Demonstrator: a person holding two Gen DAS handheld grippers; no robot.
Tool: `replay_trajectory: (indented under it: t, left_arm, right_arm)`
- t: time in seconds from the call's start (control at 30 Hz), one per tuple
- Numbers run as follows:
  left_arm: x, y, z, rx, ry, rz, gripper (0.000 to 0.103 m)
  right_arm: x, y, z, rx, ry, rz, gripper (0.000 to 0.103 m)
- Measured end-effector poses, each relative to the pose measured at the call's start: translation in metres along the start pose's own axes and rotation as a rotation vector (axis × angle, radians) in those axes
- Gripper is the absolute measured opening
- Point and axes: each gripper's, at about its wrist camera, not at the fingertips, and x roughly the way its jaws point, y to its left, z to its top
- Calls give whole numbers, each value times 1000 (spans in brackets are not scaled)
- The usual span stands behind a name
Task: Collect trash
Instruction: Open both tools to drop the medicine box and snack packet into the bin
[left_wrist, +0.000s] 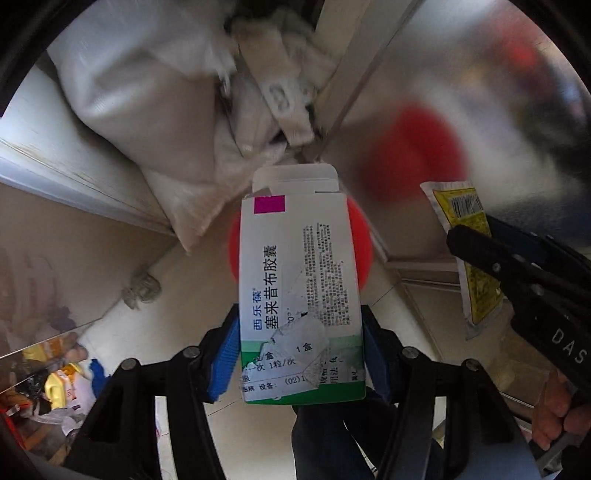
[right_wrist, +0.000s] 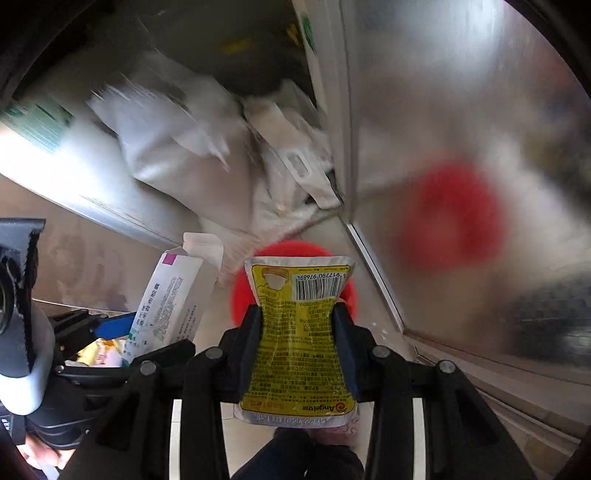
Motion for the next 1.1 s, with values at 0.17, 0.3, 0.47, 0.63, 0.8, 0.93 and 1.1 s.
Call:
replay_trajectory:
  t: [0.17, 0.3, 0.47, 0.63, 0.8, 0.93, 1.1]
  left_arm:
    - [61, 5, 2, 23, 34, 1, 58]
    - [88, 7, 5, 24, 53, 9, 64]
    - [85, 6, 7, 54, 51, -11, 78]
    - [61, 7, 3, 65, 27, 2, 83]
    - [36, 17, -3, 33, 16, 30, 83]
    - [23, 30, -11, -30, 5, 40, 83]
    - [26, 48, -21, -117, -9, 50, 83]
  right_arm:
    - [55, -14, -8, 12, 48, -13, 37]
    - [70, -22, -14, -2, 55, -17, 37]
    - [75, -26, -19, -22, 83, -24, 37]
    - [59, -22, -18, -38, 76, -4, 37]
    - [51, -11, -16, -70, 81, 15, 37]
    - [56, 2, -14, -119, 93, 29, 38]
    - [74, 15, -17, -178, 119, 60, 38]
